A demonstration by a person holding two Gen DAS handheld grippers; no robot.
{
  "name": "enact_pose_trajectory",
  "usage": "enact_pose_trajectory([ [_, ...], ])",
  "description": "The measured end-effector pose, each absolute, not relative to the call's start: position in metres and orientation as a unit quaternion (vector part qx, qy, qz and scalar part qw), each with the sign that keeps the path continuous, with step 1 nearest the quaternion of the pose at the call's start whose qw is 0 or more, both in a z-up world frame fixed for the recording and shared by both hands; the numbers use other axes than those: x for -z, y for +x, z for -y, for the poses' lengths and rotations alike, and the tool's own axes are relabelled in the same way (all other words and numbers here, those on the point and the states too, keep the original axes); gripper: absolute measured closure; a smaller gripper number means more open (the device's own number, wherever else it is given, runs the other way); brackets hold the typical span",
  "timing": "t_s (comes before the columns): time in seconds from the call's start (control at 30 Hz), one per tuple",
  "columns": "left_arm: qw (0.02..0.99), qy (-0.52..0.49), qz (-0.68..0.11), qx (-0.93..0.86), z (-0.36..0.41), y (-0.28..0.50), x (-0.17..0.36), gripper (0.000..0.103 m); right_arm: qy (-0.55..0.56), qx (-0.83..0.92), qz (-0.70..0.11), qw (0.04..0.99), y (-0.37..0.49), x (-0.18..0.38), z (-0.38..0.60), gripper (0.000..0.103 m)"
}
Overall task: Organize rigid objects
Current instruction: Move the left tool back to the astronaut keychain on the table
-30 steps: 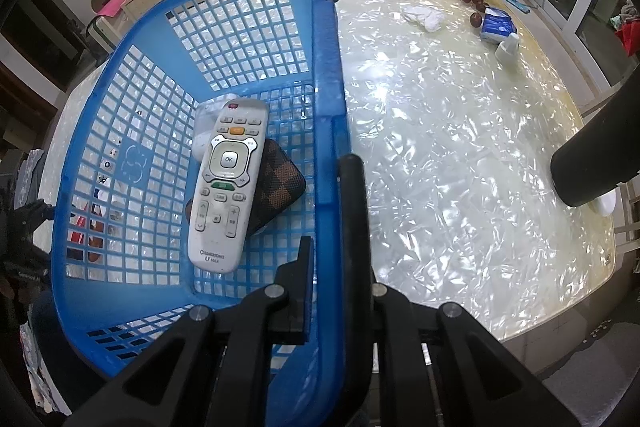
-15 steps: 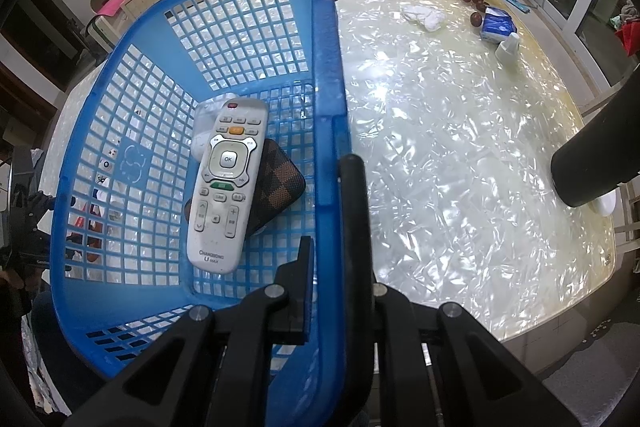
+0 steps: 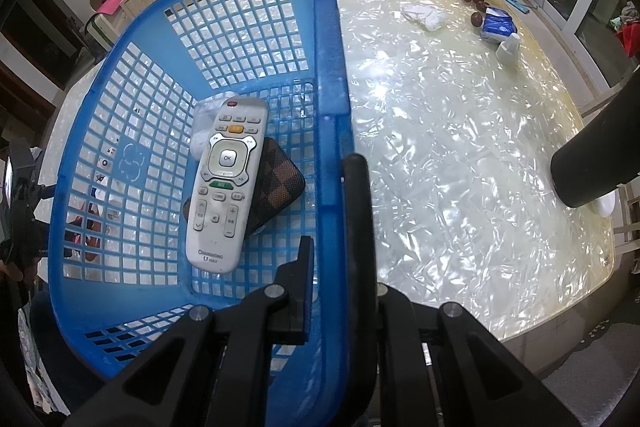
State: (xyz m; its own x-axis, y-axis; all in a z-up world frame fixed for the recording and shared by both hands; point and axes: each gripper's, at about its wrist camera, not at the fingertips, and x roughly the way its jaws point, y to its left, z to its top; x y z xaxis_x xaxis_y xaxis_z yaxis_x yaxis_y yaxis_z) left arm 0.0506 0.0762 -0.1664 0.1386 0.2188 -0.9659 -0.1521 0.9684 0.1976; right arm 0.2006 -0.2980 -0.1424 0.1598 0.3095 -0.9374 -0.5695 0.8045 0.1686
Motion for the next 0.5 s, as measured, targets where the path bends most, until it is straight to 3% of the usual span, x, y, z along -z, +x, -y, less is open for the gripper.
enact_pose_trajectory([
  [0.5,0.76,0.024,-0.64,-0.106,-0.062,0.054,0.158,0.002,-0.118,-0.288,-0.58,0.753,0.199,0.144,0.295,0.092],
])
